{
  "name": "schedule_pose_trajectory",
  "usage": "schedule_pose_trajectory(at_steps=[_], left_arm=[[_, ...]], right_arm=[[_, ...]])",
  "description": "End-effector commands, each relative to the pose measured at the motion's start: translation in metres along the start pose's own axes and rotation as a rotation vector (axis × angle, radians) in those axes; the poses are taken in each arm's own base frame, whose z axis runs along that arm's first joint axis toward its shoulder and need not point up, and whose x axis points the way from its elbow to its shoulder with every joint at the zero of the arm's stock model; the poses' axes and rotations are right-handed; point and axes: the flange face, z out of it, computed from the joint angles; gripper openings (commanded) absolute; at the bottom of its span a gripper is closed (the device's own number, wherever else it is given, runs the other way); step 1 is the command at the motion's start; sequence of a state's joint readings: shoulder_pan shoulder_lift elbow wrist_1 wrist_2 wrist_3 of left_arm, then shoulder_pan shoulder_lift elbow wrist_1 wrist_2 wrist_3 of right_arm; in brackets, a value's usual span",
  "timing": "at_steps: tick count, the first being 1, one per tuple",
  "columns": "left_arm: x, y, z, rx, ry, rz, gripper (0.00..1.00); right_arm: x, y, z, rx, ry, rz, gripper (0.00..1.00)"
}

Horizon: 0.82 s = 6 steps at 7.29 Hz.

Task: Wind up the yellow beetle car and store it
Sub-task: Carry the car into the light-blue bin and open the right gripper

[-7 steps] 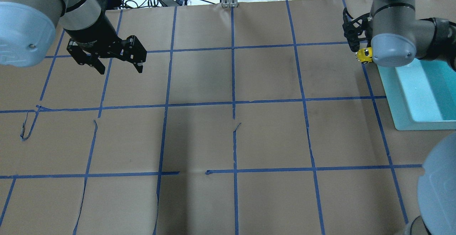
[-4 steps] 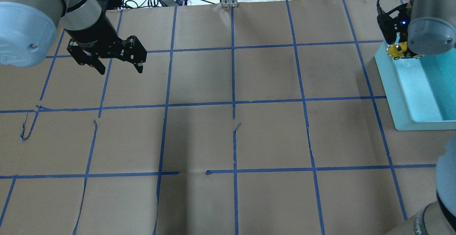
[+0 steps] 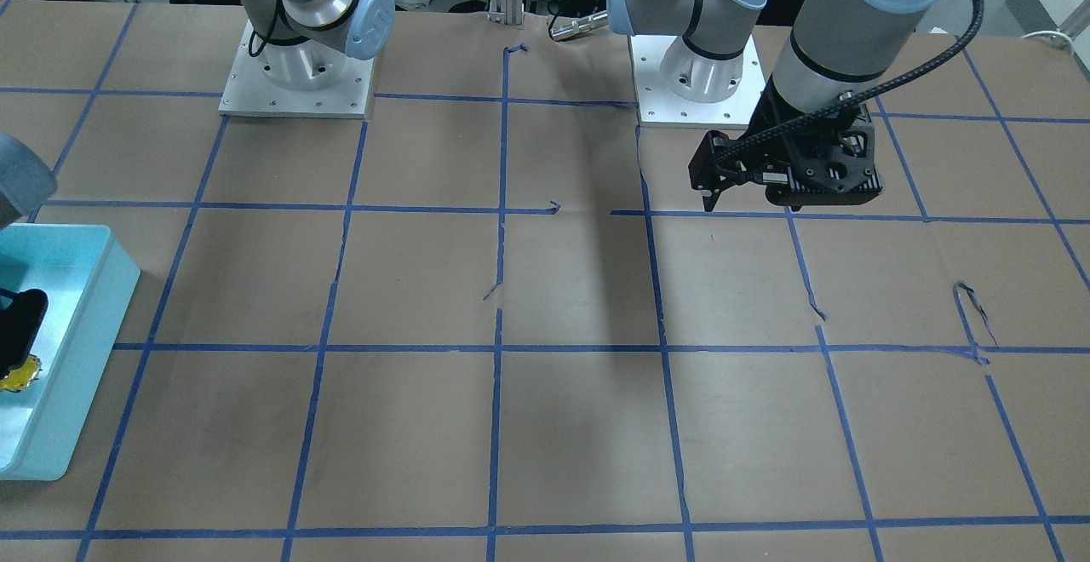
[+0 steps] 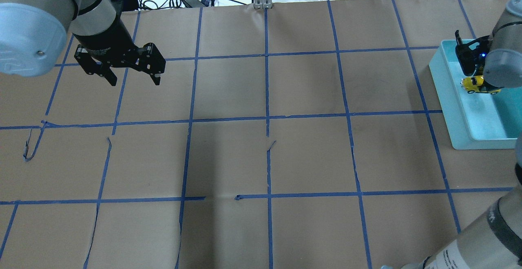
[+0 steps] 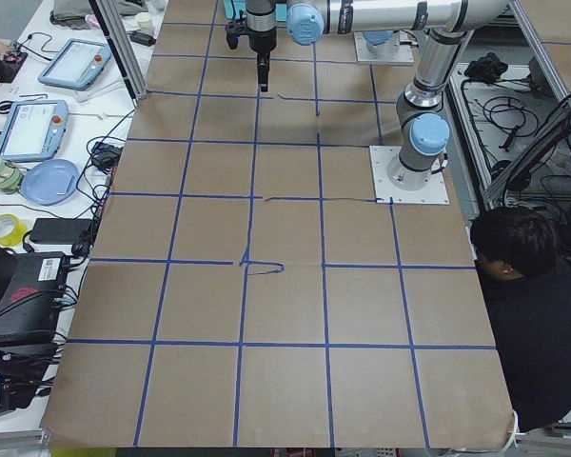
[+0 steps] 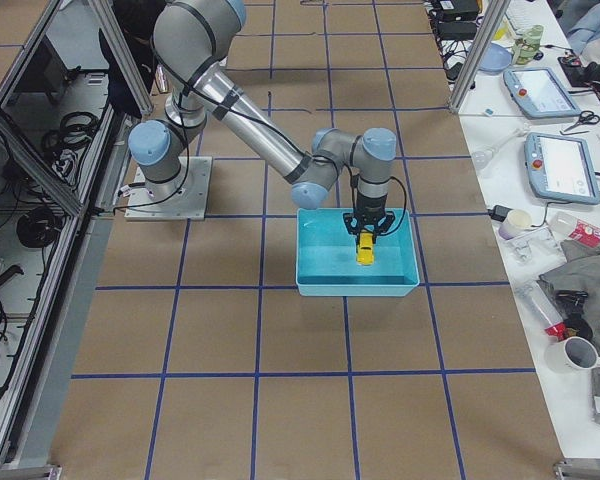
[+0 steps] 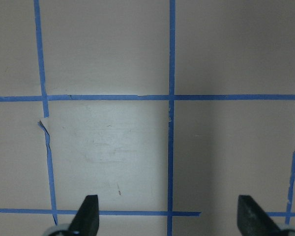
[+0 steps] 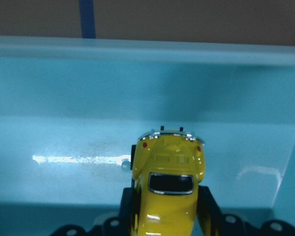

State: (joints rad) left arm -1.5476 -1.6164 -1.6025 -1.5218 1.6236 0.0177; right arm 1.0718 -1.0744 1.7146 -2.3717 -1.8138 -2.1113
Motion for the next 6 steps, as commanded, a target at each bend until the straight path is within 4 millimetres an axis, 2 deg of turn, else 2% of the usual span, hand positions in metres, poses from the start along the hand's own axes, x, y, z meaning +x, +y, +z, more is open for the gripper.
schedule_pose_trajectory(at_steps=[1,2,3,4,5,6], left_arm=[[-0.002,-0.002,0.000,0.000,-0.004,-0.001,1.00],[-0.002,-0.002,0.000,0.002,-0.005,-0.002,1.00],[-0.002,-0.003,0.000,0.008,-0.006,-0.003,1.00],[-0.002,-0.004,0.002,0.007,-0.004,-0.002,1.00],[-0.001,-0.007,0.004,0.014,-0.004,-0.004,1.00],[0.001,-0.009,0.010,0.004,0.002,-0.016,1.00]], right_arm=[[-0.005,-0.002,0.009,0.014,-0.012,0.014,0.85],[-0.003,0.004,-0.013,0.009,0.024,0.053,0.87],[-0.008,0.005,-0.049,0.049,0.058,0.093,0.87],[-0.015,0.002,-0.094,0.117,0.090,0.191,0.91],[-0.023,-0.003,-0.135,0.172,0.089,0.338,0.99],[-0.024,-0.018,-0.172,0.255,0.080,0.469,1.00]])
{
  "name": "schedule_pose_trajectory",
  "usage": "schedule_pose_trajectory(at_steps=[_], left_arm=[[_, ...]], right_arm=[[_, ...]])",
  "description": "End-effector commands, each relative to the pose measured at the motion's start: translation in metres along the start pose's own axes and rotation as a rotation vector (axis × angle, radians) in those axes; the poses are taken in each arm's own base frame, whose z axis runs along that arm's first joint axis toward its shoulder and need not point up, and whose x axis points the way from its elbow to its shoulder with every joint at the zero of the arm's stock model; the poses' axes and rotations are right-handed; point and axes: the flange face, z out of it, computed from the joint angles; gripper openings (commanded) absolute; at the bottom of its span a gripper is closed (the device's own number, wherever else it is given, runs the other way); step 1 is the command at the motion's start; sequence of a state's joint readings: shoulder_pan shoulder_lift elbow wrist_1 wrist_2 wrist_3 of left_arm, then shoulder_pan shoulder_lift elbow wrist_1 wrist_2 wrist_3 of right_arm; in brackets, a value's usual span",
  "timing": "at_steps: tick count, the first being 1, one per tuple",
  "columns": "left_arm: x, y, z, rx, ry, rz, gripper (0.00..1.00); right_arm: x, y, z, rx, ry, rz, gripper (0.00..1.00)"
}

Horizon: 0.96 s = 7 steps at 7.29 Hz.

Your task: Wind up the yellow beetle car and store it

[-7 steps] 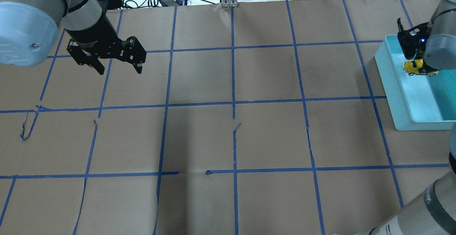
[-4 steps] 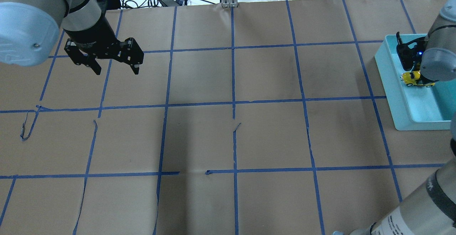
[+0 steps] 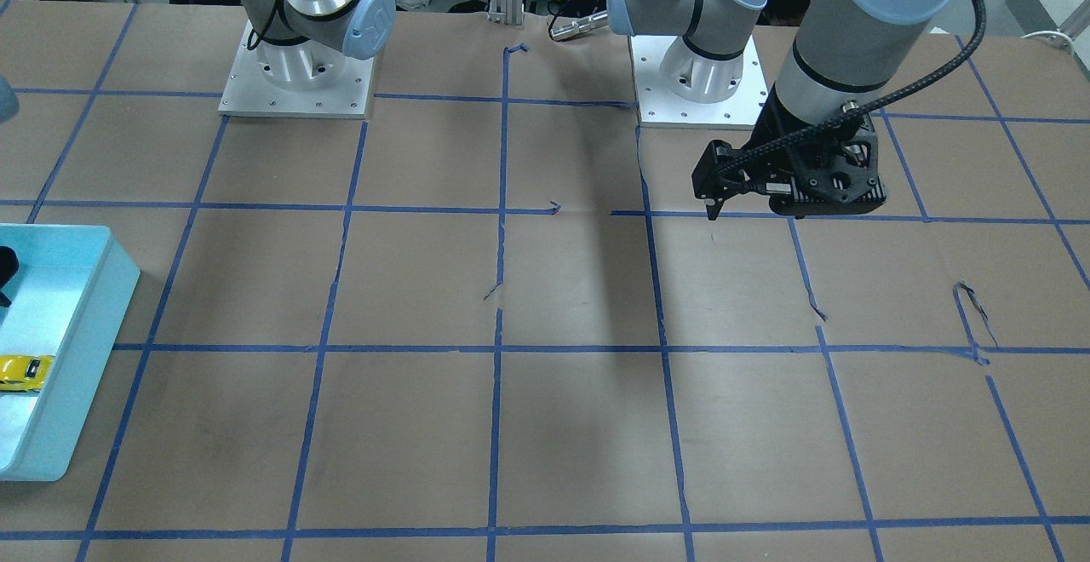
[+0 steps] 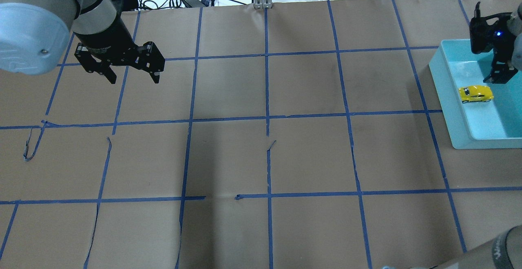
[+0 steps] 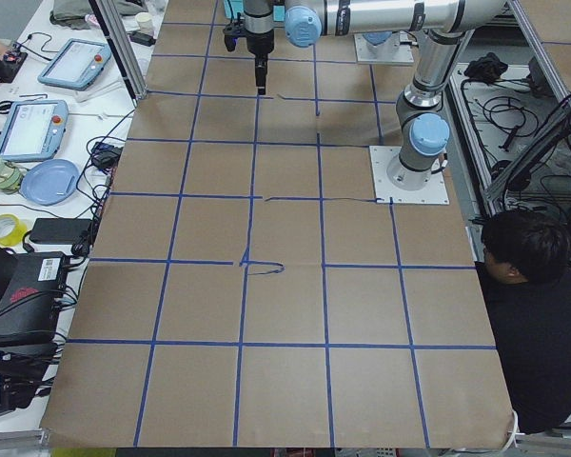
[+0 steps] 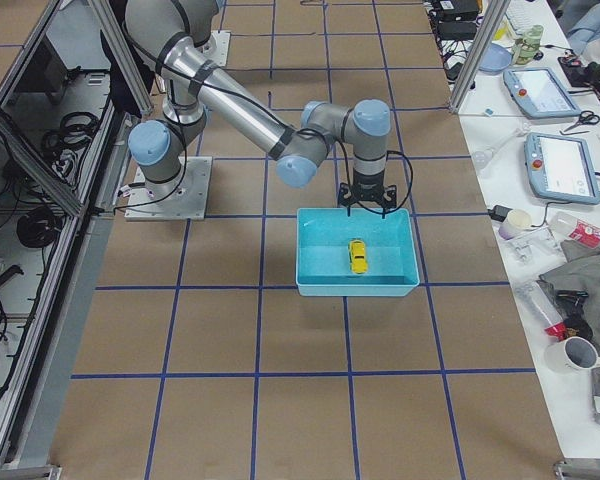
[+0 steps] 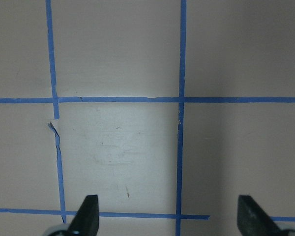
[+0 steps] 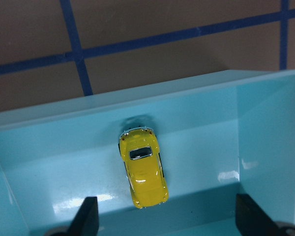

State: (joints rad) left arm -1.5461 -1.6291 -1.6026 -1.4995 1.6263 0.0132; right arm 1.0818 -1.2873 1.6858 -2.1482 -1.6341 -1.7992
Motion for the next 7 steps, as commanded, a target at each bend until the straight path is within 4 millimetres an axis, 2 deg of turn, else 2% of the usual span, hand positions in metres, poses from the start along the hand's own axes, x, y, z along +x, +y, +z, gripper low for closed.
schedule_pose_trajectory(at_steps=[1,2,3,5,6,7], left_arm=[[0.002,0.000,0.004,-0.001,-0.001,-0.001,1.00],[0.003,0.007,-0.015,0.036,0.006,0.006,1.00],[0.003,0.007,-0.018,0.044,0.010,0.006,1.00],[-0.002,0.007,-0.019,0.042,0.004,-0.003,1.00],[-0.007,0.007,-0.021,0.044,0.009,-0.015,1.00],[-0.012,0.007,-0.022,0.047,0.009,-0.026,1.00]], right_arm=[[-0.009,-0.051,-0.082,0.102,-0.019,0.303,1.00],[-0.014,-0.093,-0.111,0.097,-0.052,0.419,1.00],[-0.026,-0.134,-0.139,0.088,-0.107,0.570,1.00],[-0.050,-0.211,-0.182,0.051,-0.172,0.940,1.00],[-0.061,-0.245,-0.198,0.059,-0.166,1.064,1.00],[-0.074,-0.271,-0.204,0.059,-0.180,1.178,1.00]])
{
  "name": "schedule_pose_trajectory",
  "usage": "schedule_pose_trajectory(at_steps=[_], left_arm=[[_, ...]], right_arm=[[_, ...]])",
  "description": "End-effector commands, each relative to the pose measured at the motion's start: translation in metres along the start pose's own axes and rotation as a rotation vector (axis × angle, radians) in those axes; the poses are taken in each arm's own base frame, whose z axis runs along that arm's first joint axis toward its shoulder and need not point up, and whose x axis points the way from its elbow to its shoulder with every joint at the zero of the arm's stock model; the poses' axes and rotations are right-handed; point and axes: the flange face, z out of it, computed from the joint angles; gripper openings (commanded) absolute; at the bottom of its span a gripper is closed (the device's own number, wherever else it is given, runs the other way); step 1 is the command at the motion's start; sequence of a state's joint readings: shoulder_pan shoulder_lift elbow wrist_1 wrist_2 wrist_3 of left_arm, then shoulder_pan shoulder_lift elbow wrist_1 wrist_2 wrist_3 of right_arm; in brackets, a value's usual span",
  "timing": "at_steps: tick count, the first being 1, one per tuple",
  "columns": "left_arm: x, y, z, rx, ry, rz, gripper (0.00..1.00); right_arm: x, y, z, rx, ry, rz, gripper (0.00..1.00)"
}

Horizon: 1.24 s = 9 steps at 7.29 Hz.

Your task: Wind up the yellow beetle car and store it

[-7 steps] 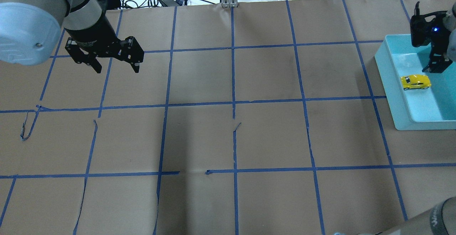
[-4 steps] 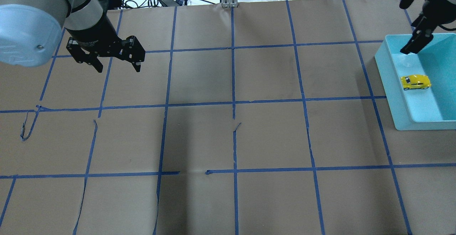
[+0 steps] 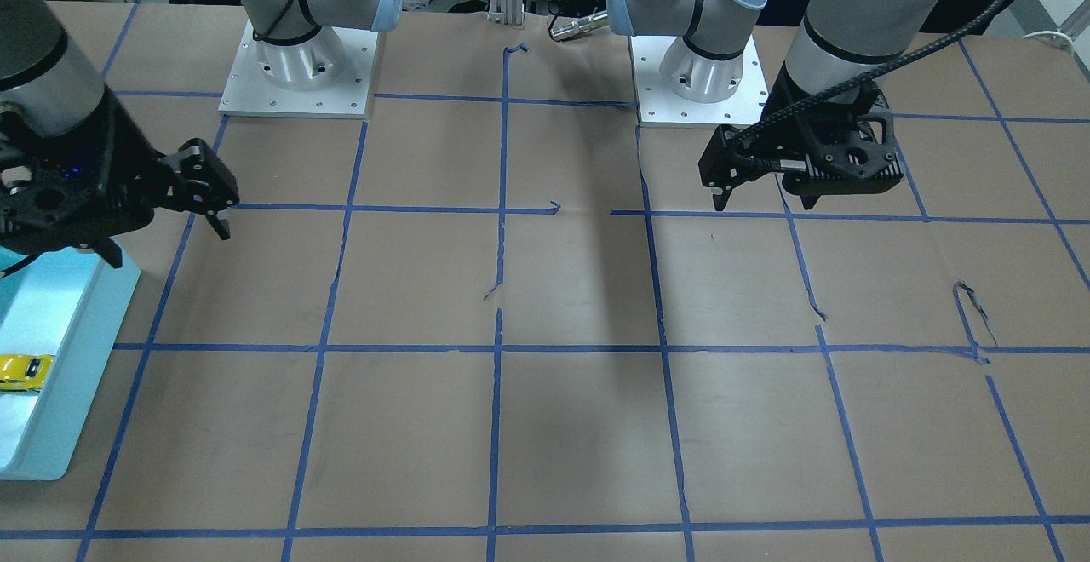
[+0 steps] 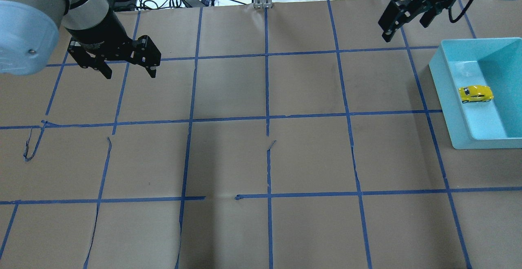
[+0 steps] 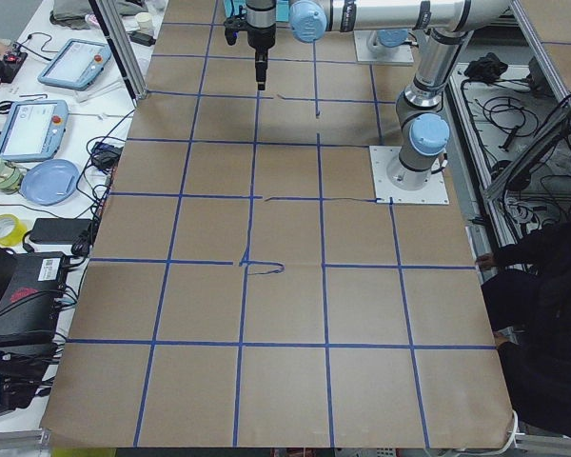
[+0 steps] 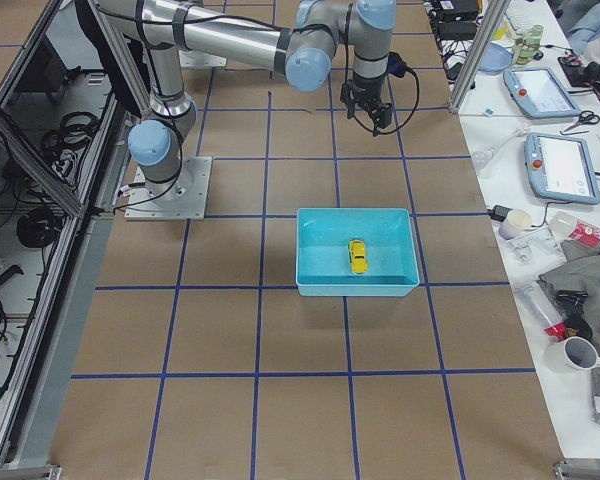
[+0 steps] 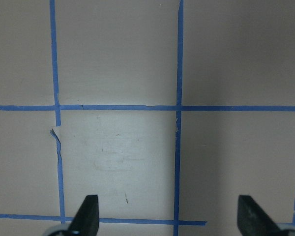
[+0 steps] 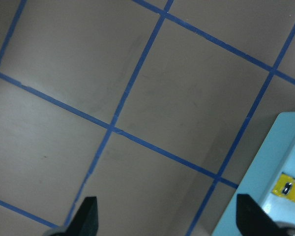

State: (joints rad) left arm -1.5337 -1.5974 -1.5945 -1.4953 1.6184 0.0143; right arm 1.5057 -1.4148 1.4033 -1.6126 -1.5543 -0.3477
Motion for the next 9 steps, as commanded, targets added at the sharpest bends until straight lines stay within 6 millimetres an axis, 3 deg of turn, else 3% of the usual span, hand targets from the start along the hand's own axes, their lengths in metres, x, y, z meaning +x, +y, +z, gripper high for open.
schedule_pose_trajectory(at_steps=[1,3,9], left_arm=[[-0.006,0.001,-0.003,0.005,0.001,-0.017,1.00],[-0.007,0.004,-0.006,0.003,-0.011,-0.022,1.00],[-0.007,0.002,-0.002,0.000,0.003,-0.108,1.00]], right_arm=[[-0.059,-0.004,-0.008,0.007,-0.013,0.252,1.00],[-0.075,-0.004,-0.007,0.002,-0.015,0.390,1.00],[-0.076,-0.004,-0.004,-0.002,-0.020,0.396,1.00]])
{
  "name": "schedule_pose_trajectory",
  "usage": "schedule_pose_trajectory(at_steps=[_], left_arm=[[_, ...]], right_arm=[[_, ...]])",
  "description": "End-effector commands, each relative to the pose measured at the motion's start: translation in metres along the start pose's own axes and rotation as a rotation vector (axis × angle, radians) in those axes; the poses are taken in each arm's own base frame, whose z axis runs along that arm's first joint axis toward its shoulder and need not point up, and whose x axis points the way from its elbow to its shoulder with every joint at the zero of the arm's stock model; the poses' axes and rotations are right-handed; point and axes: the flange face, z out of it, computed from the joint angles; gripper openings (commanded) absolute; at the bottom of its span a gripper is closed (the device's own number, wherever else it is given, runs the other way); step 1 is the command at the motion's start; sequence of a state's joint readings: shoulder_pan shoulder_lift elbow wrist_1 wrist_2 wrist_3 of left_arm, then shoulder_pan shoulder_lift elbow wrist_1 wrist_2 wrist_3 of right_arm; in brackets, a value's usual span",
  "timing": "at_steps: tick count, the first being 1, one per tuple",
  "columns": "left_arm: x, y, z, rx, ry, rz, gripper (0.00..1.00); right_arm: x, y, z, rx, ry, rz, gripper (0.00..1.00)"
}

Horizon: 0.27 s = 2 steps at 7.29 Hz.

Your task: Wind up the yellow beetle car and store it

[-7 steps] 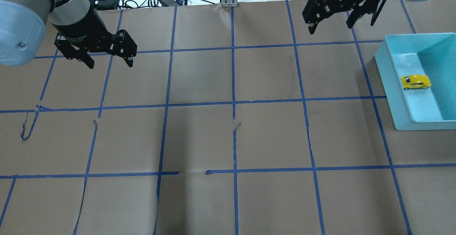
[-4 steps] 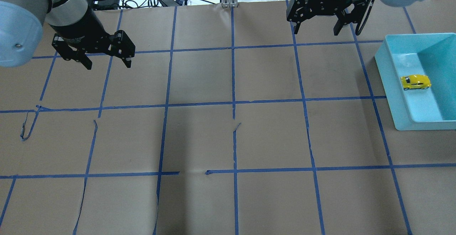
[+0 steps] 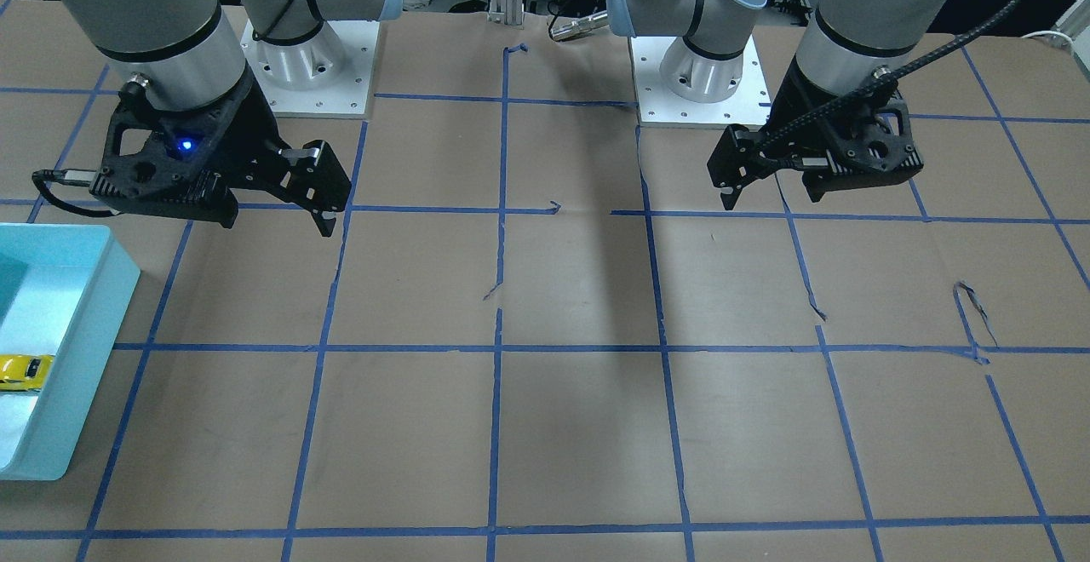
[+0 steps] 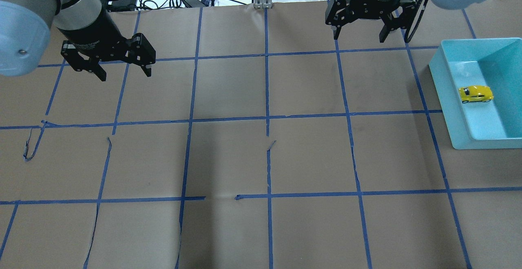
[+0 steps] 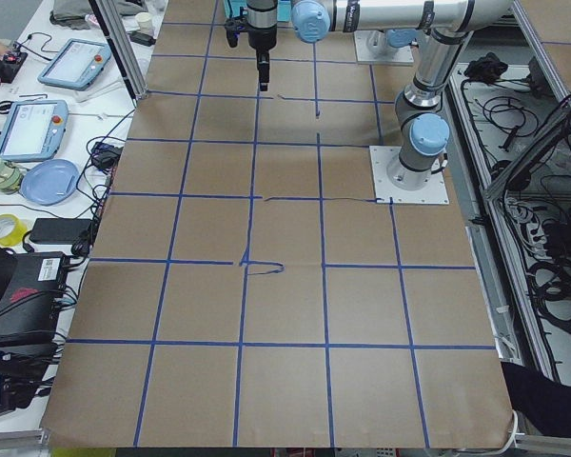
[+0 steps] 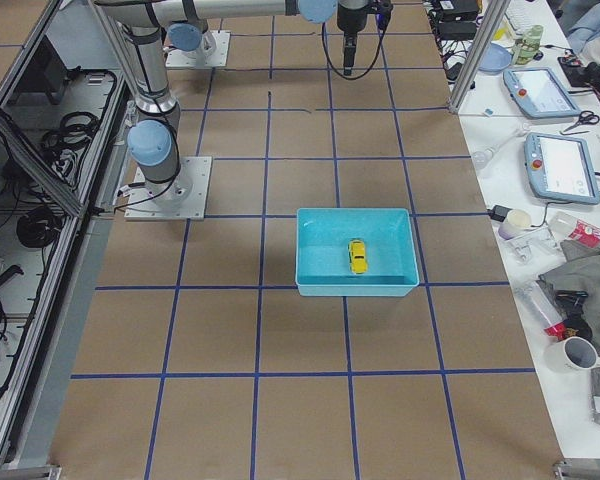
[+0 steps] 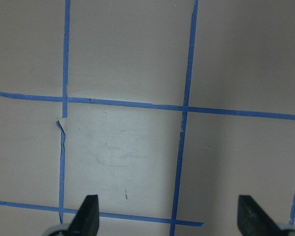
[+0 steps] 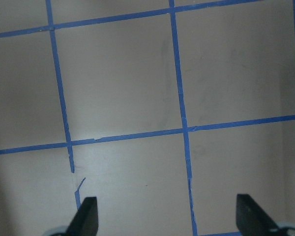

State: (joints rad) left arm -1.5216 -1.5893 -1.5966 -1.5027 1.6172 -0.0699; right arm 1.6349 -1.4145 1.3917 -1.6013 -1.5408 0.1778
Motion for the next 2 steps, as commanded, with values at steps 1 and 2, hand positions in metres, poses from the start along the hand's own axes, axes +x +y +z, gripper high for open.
schedule_pose_trajectory(at_steps=[1,2], left_arm=[[0.0018,-0.0002,-0.0003,0.002,0.017,-0.013,1.00],[0.0074,0.0030,0.0018,-0.004,0.022,-0.004,1.00]], right_arm=[[0.0000,0.0003,0.0014,-0.003,0.001,0.000,1.00],[0.0000,0.0004,0.0022,-0.004,0.002,0.000,1.00]])
